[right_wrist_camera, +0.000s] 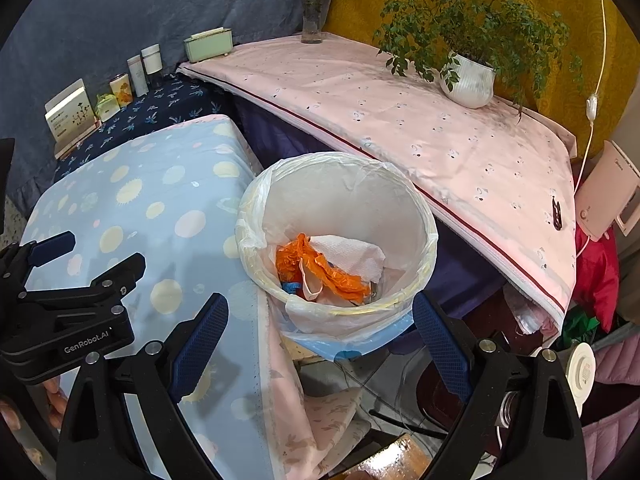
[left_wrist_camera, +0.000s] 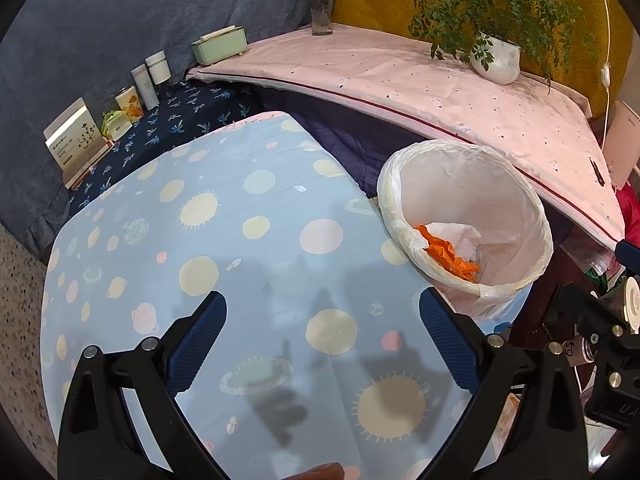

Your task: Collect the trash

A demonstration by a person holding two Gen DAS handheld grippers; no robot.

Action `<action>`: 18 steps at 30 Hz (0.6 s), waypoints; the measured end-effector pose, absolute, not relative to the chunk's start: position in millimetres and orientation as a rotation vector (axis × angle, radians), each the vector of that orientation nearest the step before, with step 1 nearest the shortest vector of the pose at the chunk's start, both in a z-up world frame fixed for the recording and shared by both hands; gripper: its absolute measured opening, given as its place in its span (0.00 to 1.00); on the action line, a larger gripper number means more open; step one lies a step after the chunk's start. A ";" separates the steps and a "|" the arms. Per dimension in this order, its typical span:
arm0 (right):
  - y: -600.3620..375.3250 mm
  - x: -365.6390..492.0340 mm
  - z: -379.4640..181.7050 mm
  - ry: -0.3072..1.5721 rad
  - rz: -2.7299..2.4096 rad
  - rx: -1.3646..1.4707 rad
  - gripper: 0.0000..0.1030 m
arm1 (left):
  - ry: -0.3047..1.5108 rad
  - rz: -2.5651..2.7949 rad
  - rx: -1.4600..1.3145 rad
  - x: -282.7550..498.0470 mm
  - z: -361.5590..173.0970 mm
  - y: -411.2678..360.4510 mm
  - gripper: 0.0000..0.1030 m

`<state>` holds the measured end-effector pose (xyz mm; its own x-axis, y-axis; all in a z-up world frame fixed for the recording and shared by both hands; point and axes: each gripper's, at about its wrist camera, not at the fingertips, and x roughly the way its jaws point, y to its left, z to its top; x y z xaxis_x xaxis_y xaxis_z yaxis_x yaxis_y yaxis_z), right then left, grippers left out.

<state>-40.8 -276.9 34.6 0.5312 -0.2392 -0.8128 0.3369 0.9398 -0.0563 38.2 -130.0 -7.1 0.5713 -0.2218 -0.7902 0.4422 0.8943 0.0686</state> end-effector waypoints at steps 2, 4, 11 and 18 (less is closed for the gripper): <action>-275.9 -40.7 34.3 0.952 -0.342 0.109 0.86 | 0.882 -0.397 0.271 38.0 -7.3 -129.9 0.90; -275.0 -40.0 34.3 0.951 -0.340 0.103 0.86 | 0.882 -0.397 0.271 37.8 -7.7 -130.2 0.90; -273.7 -39.8 30.6 0.958 -0.339 0.095 0.86 | 0.888 -0.396 0.263 36.8 -11.8 -131.1 0.90; -270.7 -38.6 27.6 0.965 -0.331 0.083 0.87 | 0.892 -0.389 0.263 35.8 -13.9 -132.6 0.90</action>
<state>-38.6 -270.7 27.6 0.5237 -0.2394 -0.8176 0.3131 0.9466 -0.0767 35.8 -132.6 -13.9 0.5651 -0.2185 -0.7956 0.4342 0.8987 0.0615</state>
